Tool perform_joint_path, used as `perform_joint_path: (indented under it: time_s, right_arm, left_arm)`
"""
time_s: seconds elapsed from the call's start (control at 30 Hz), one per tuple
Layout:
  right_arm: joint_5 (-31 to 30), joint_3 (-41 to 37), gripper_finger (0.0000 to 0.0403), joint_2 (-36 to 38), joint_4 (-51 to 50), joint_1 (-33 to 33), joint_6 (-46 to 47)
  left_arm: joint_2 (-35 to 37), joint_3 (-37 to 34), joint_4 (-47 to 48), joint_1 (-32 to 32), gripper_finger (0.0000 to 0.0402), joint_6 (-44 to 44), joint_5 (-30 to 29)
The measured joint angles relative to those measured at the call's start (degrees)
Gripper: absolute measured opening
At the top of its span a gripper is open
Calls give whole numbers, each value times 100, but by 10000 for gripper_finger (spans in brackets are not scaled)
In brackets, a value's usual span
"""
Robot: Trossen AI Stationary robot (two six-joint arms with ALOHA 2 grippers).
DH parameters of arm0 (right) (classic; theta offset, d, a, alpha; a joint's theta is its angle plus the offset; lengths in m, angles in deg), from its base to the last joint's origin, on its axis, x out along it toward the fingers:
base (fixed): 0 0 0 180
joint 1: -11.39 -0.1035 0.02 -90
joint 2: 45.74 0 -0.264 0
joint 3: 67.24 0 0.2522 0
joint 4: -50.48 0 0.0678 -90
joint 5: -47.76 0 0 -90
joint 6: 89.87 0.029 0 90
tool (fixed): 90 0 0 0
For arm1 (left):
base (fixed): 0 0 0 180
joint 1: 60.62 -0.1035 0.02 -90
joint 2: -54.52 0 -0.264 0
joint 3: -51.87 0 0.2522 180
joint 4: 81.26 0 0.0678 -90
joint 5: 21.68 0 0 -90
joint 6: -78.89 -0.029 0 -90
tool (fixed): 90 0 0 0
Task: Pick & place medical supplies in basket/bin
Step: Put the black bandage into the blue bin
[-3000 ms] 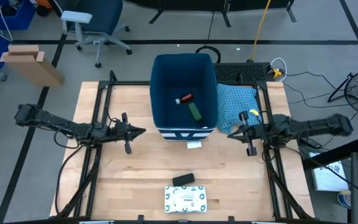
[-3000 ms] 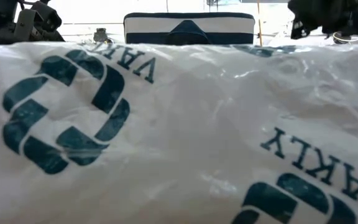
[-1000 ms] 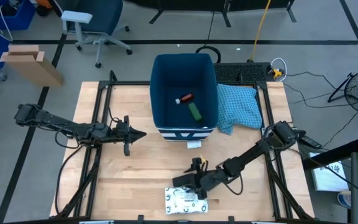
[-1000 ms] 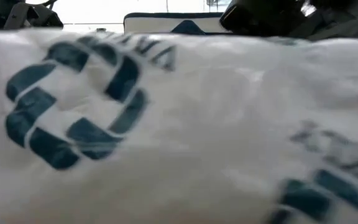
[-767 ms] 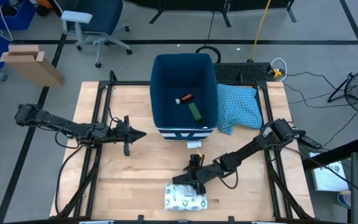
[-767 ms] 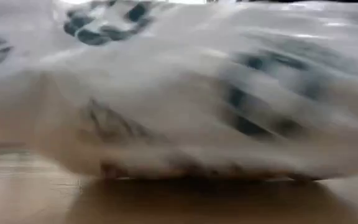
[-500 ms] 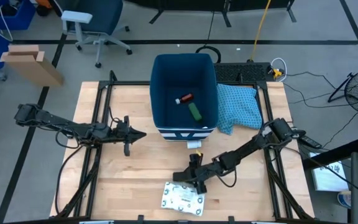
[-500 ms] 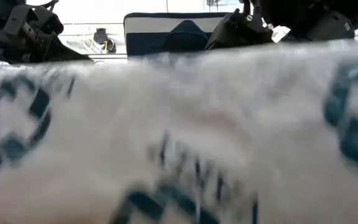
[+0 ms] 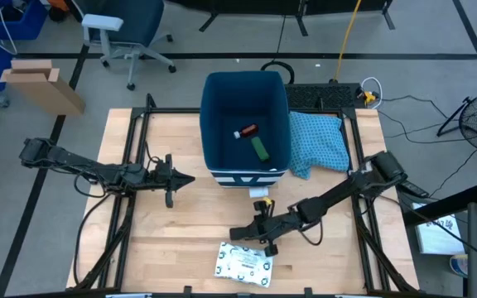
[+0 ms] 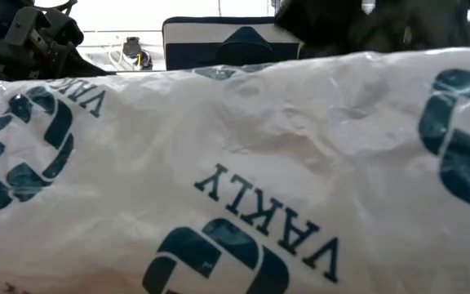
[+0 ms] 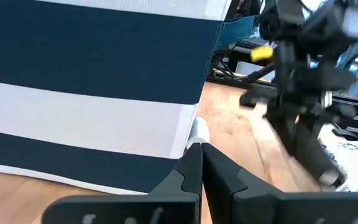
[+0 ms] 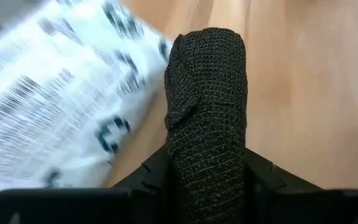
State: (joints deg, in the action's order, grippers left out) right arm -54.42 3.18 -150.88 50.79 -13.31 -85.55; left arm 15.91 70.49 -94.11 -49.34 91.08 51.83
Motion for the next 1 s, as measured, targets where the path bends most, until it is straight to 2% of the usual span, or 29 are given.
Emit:
perform_joint_path:
  time_s: [0.13,0.27,0.53,0.73,0.87,1.0]
  right_arm:
    - [13,-51,115,767,-357,-13,-288]
    - [28,-315,108,1846,-450,-51,-618]
    - [44,-1418,112,4258,-419,-179,-759]
    - [56,-2896,104,5467,1143,-373,-670]
    - [15,-3985,107,5760,2375,-499,-601]
    - [-286,-4667,103,5838,3440,-502,-530]
  left_arm:
    - [0,0,2,1,8,0,0]
    - [0,0,21,0,8,2,0]
    - [1,0,113,-1,8,15,0]
    - [2,0,132,-1,8,15,-2]
    - [2,0,131,-1,8,16,-2]
    - [2,0,133,-1,8,33,-4]
